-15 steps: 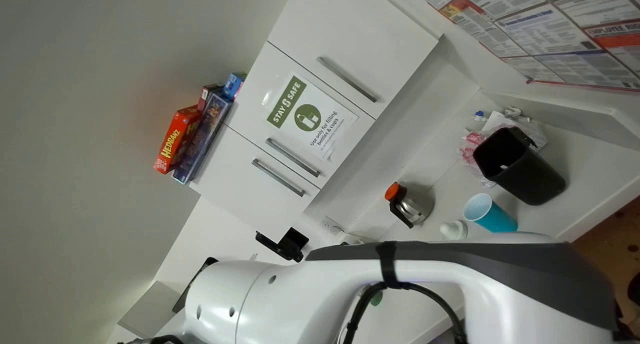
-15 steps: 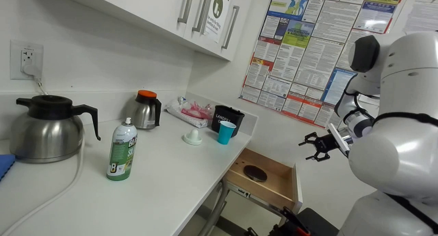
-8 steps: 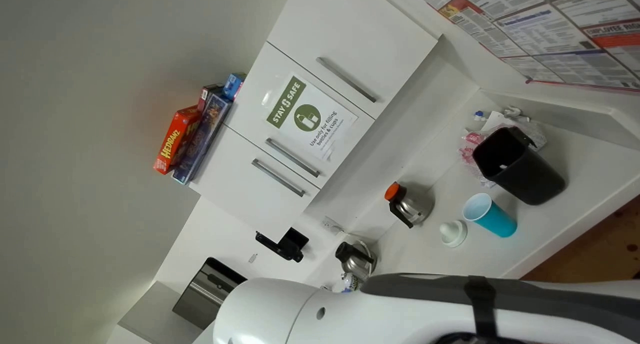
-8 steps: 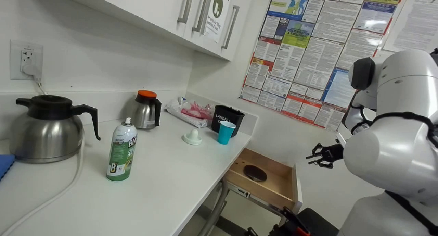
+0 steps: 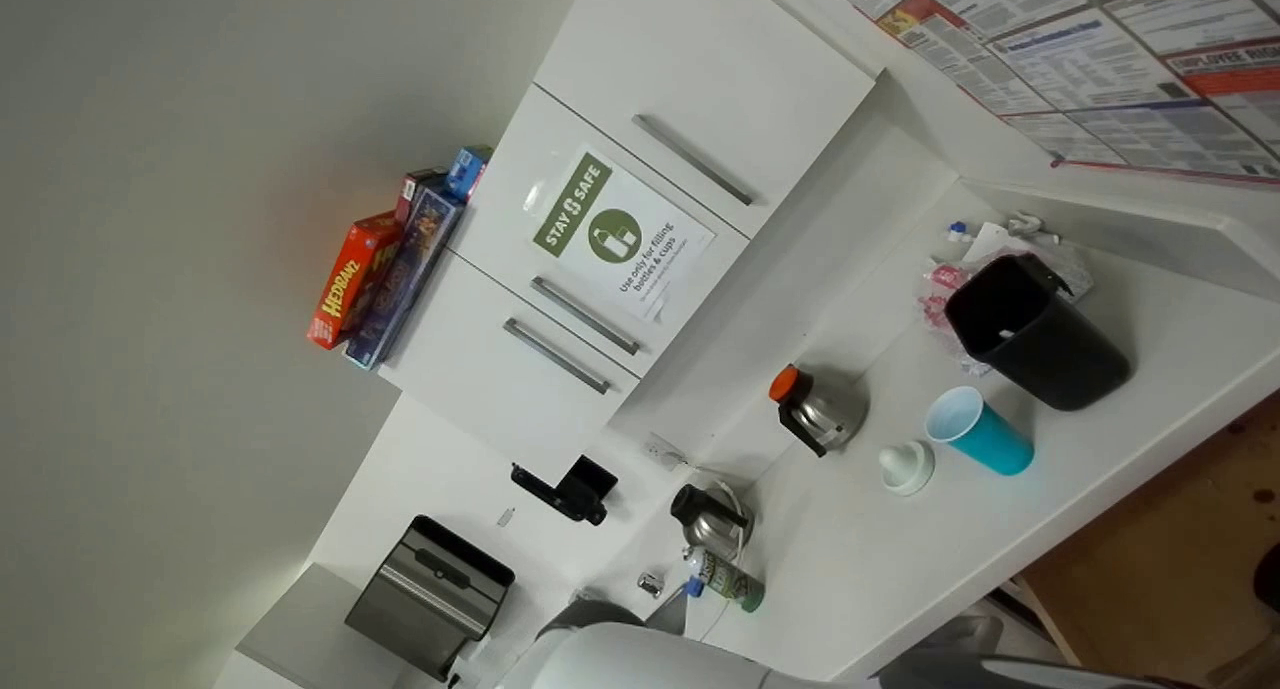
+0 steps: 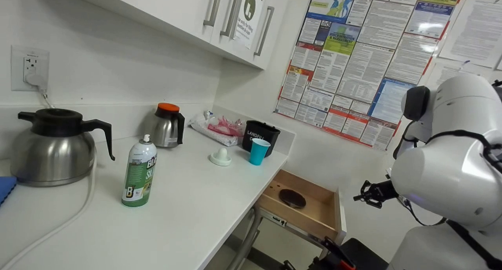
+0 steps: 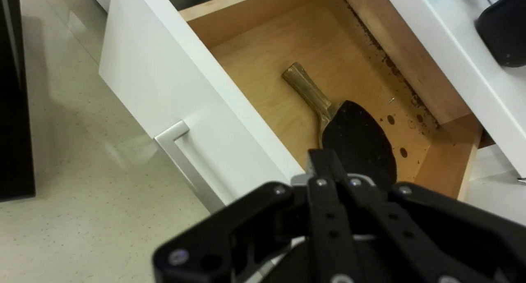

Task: Close the bottom drawer on the right

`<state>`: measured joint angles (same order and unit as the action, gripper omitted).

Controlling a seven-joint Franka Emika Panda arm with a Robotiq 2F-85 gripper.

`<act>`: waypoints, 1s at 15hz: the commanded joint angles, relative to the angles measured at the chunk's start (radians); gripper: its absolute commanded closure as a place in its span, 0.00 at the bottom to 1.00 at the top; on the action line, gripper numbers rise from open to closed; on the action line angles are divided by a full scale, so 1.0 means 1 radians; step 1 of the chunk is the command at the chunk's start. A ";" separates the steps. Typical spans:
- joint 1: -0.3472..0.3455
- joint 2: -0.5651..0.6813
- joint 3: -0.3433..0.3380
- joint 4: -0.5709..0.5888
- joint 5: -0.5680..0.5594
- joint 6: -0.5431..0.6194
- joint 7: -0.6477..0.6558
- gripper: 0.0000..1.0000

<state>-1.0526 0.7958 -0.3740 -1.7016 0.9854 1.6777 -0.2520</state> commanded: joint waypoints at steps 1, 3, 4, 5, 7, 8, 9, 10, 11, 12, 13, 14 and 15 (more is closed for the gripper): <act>-0.041 0.095 0.052 0.098 -0.009 -0.010 0.077 1.00; -0.048 0.143 0.067 0.136 -0.012 -0.010 0.112 1.00; -0.052 0.164 0.071 0.154 -0.016 -0.013 0.132 1.00; -0.057 0.187 0.075 0.175 -0.018 -0.017 0.152 1.00; -0.066 0.229 0.074 0.215 -0.022 -0.025 0.192 1.00; -0.070 0.243 0.073 0.230 -0.024 -0.027 0.210 1.00; -0.073 0.259 0.075 0.246 -0.027 -0.029 0.225 1.00; -0.075 0.272 0.078 0.259 -0.027 -0.027 0.237 1.00; -0.077 0.279 0.084 0.265 -0.020 -0.018 0.243 1.00; -0.078 0.281 0.094 0.263 -0.008 -0.008 0.237 1.00; -0.081 0.288 0.109 0.267 -0.001 -0.010 0.234 1.00; -0.087 0.296 0.128 0.269 0.011 -0.018 0.230 1.00; -0.091 0.302 0.146 0.268 0.023 -0.022 0.225 1.00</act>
<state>-1.1180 1.0725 -0.2809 -1.4682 0.9871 1.6788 -0.0534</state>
